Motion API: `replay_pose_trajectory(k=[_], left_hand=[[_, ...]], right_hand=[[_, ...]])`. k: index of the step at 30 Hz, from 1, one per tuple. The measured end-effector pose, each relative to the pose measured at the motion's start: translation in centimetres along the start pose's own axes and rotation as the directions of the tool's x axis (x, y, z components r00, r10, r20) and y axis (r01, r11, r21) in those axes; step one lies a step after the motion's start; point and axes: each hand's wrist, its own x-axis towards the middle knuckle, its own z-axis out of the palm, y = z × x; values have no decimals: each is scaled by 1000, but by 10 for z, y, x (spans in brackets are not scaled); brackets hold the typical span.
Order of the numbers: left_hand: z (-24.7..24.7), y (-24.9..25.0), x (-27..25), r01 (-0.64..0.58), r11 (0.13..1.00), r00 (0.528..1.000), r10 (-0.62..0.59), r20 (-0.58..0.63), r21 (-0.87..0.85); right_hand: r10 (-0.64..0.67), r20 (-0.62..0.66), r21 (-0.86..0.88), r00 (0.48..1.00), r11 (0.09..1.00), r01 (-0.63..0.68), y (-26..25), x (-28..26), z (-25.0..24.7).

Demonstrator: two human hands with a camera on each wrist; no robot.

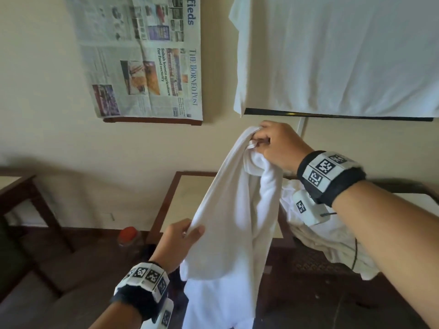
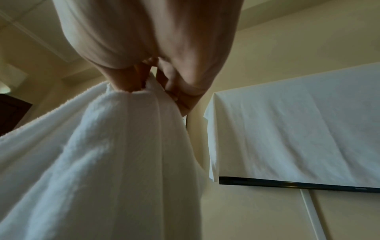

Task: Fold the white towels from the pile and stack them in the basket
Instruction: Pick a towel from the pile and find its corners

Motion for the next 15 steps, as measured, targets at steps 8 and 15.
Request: replay_pose_trajectory(k=[8, 15], left_hand=[[-47, -49, 0, 40, 996, 997, -35, -66, 83], [-74, -68, -14, 123, 985, 992, -122, -11, 122]], right_hand=[[116, -155, -88, 981, 987, -131, -14, 38, 21], [232, -244, -63, 942, 965, -254, -12, 41, 19]])
